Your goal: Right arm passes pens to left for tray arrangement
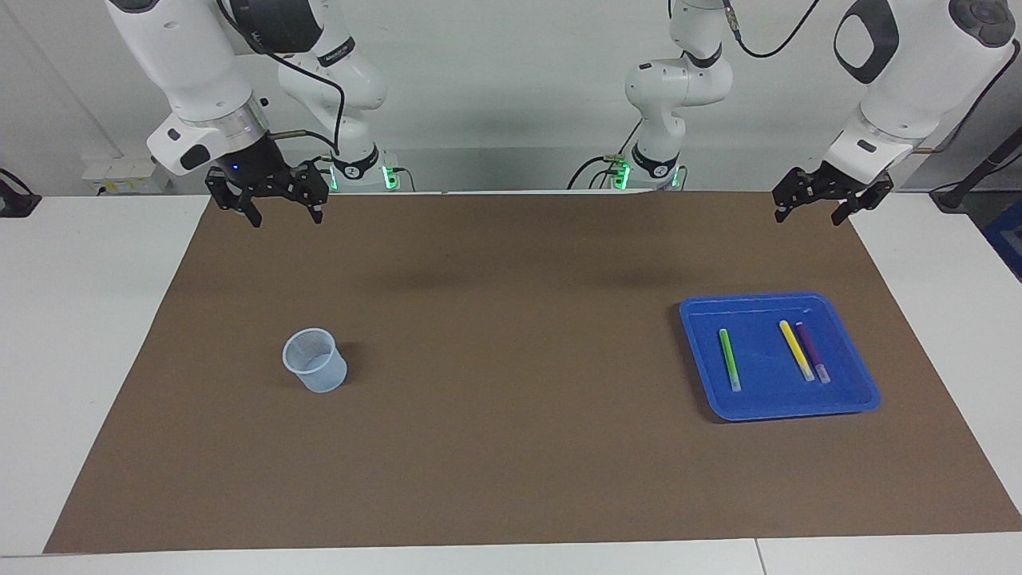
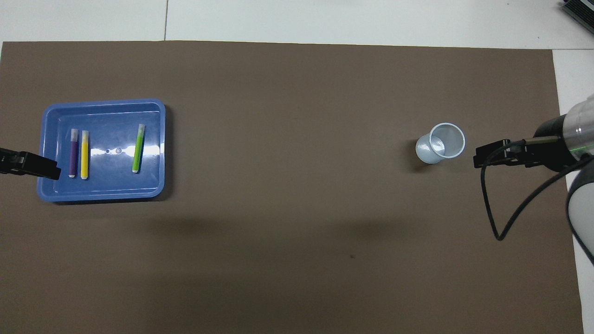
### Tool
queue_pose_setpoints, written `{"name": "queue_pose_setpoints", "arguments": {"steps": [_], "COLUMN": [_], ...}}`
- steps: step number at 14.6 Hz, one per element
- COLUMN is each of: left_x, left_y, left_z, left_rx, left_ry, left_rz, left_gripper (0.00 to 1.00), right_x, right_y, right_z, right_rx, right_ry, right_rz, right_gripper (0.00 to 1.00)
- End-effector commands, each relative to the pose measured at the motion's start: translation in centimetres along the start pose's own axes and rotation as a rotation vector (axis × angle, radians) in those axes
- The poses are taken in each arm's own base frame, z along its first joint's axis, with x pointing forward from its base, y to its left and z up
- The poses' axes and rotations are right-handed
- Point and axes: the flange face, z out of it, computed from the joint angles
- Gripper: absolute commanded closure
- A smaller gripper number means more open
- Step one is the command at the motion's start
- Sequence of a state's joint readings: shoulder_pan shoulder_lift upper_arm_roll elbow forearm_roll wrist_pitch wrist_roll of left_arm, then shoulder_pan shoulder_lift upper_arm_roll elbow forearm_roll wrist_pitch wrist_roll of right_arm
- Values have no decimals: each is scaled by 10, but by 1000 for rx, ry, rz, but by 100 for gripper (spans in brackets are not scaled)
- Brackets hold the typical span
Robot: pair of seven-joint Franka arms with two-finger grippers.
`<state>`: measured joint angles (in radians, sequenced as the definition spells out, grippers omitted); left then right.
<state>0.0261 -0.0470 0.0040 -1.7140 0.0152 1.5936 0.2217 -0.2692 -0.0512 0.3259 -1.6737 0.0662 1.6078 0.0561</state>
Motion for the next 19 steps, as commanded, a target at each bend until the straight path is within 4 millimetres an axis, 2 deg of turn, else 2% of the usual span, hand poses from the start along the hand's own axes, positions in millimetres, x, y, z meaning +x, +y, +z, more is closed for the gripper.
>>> {"name": "queue_pose_setpoints", "arguments": {"steps": [1, 5, 7, 13, 19], "left_x": [-4, 2, 3, -7, -7], "left_y": [1, 6, 14, 17, 18], "left_z": [-1, -1, 0, -27, -27], "left_rx": [25, 33, 31, 23, 13], "left_ry": [32, 65, 63, 67, 76], "left_rz": [30, 26, -32, -86, -90], "left_gripper": [0, 0, 0, 0, 0], "right_x": [-5, -5, -5, -5, -5], "right_y": [0, 1, 1, 0, 1], "right_z": [-2, -2, -2, -2, -2], "right_rx": [-12, -13, -12, -12, -12], "right_ry": [4, 4, 4, 4, 2], "right_rz": [14, 16, 16, 14, 16], "right_gripper": [0, 0, 0, 0, 0]}}
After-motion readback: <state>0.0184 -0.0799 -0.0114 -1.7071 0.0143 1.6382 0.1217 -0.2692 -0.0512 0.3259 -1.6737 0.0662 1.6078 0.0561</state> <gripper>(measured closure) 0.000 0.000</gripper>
